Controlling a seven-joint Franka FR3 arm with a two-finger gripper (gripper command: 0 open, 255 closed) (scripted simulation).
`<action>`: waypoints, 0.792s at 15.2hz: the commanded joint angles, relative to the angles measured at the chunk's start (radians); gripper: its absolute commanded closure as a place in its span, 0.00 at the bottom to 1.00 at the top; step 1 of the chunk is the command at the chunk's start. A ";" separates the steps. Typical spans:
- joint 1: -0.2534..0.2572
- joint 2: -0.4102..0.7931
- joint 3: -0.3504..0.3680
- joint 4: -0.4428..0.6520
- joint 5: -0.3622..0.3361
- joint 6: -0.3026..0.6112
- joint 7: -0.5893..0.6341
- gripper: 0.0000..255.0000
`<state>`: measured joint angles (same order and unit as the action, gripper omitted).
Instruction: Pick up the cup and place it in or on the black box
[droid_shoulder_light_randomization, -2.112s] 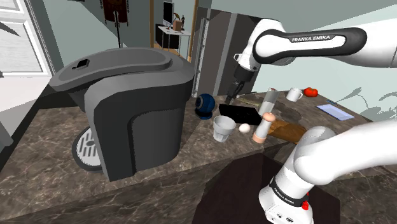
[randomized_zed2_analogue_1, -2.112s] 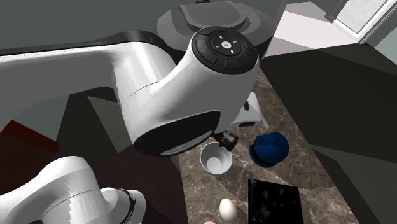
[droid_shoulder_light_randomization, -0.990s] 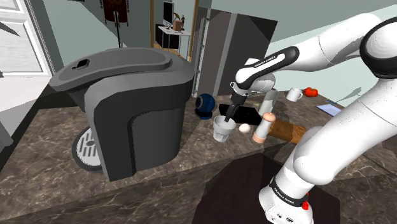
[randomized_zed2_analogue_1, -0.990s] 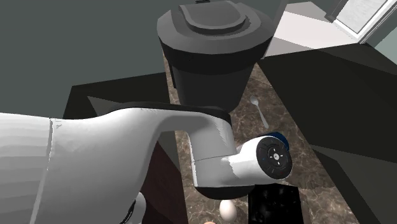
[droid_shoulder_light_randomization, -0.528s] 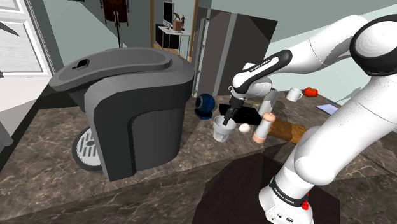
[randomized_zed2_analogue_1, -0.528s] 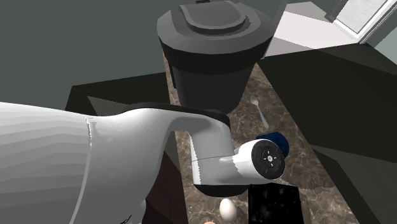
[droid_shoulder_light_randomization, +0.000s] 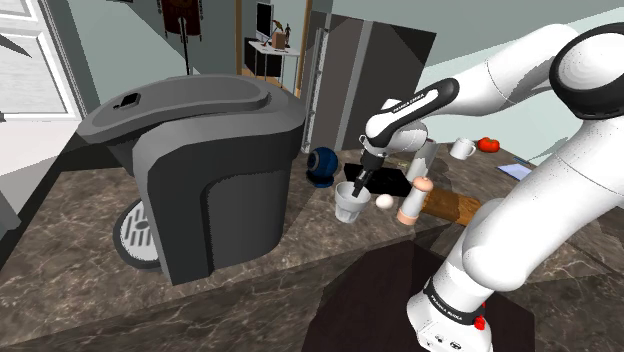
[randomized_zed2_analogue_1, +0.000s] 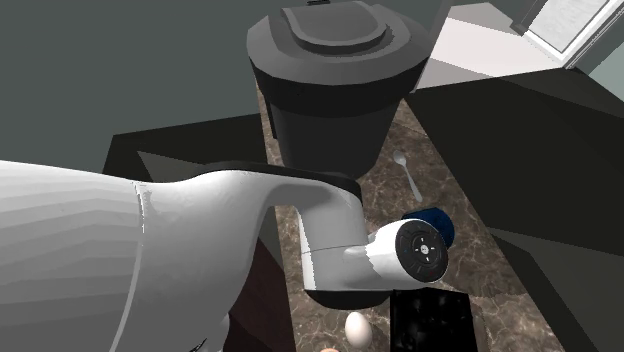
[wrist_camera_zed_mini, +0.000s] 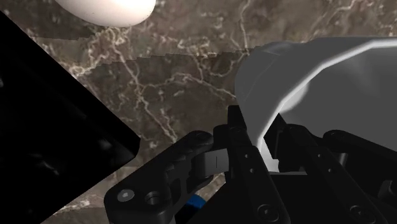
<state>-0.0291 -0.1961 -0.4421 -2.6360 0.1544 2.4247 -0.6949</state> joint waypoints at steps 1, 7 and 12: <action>0.000 0.000 0.000 0.000 0.000 0.000 0.000 1.00; -0.003 -0.013 0.003 0.003 -0.010 -0.015 0.009 1.00; -0.019 -0.073 0.017 0.026 -0.051 -0.091 0.050 1.00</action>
<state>-0.0461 -0.2577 -0.4288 -2.6151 0.1106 2.3489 -0.6542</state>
